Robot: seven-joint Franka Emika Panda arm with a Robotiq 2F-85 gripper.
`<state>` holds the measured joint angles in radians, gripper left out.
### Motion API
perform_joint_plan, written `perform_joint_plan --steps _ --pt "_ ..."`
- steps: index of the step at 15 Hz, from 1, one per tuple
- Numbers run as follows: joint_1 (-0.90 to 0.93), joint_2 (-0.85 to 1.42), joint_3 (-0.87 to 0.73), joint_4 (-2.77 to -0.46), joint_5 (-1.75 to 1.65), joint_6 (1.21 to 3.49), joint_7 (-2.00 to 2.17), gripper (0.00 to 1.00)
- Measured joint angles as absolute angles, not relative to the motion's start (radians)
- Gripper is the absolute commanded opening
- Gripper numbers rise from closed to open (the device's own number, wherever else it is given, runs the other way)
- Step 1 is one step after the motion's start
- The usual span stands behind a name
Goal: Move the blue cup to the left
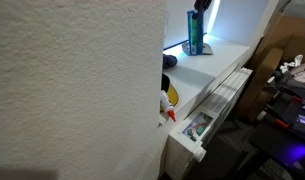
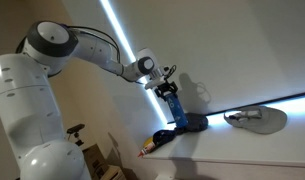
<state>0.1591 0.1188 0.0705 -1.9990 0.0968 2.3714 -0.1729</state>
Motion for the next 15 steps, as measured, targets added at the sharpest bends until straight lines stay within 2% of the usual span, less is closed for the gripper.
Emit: perform_joint_plan --steps 4,8,15 --pt "0.16 0.261 0.088 -2.0 0.004 2.522 -0.142 0.63" --pt "0.151 0.308 0.121 -1.999 0.061 2.671 -0.146 0.63" --pt "0.104 0.324 0.211 -1.999 0.222 2.747 -0.194 0.63"
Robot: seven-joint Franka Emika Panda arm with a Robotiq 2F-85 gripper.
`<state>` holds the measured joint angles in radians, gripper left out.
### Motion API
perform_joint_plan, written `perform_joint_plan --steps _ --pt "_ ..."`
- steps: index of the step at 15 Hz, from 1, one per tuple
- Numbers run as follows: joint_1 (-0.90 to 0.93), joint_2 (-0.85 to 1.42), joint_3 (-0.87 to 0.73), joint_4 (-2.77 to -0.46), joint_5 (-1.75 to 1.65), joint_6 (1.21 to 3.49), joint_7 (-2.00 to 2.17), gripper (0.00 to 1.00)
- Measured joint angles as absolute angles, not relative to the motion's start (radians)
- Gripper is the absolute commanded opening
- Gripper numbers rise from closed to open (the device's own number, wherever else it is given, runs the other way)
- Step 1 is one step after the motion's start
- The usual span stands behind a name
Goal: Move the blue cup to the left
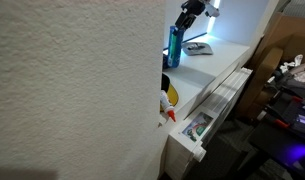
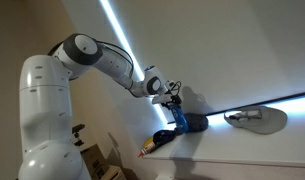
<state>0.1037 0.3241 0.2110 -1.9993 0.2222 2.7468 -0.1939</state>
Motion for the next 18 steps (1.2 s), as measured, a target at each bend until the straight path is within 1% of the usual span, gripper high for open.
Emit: perform_joint_plan --steps 6,10,14,15,16,17,18 --pt "0.066 0.369 0.279 -2.008 0.322 2.776 -0.269 0.63" --pt "0.067 0.438 0.287 -2.031 0.296 2.9 -0.276 0.63" --pt "0.067 0.508 0.281 -2.055 0.188 3.041 -0.265 0.63" --pt "0.068 0.525 0.276 -2.057 0.155 3.07 -0.255 0.97" --pt "0.072 0.539 0.267 -2.057 0.124 3.093 -0.242 0.9" --pt "0.08 0.548 0.252 -2.057 0.098 3.115 -0.226 0.95" --pt "0.089 0.555 0.238 -2.057 0.081 3.131 -0.211 0.97"
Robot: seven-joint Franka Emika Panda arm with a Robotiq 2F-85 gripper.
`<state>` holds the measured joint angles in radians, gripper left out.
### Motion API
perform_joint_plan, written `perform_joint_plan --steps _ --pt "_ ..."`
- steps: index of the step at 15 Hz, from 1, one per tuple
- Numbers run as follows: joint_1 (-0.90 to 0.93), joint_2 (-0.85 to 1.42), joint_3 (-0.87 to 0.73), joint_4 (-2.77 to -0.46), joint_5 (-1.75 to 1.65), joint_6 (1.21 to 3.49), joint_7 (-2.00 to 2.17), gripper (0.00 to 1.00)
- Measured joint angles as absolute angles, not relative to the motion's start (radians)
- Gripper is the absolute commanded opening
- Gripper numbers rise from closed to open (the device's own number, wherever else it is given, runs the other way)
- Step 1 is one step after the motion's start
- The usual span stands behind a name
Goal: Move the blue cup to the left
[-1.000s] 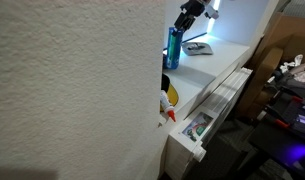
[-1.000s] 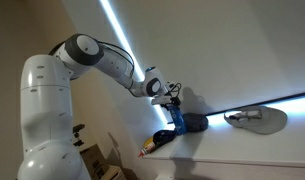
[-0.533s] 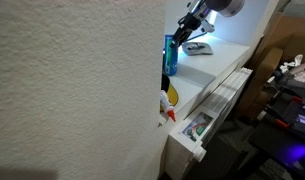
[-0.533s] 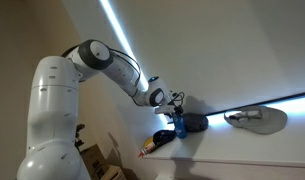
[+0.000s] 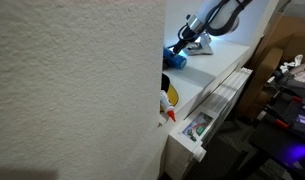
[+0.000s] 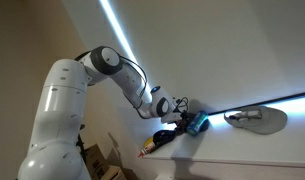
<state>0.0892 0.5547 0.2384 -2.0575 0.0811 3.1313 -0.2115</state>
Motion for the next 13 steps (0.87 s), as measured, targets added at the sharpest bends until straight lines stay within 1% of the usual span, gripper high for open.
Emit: perform_joint_plan --steps 13 --pt "0.101 0.558 0.227 -2.057 0.077 3.143 -0.209 0.97"
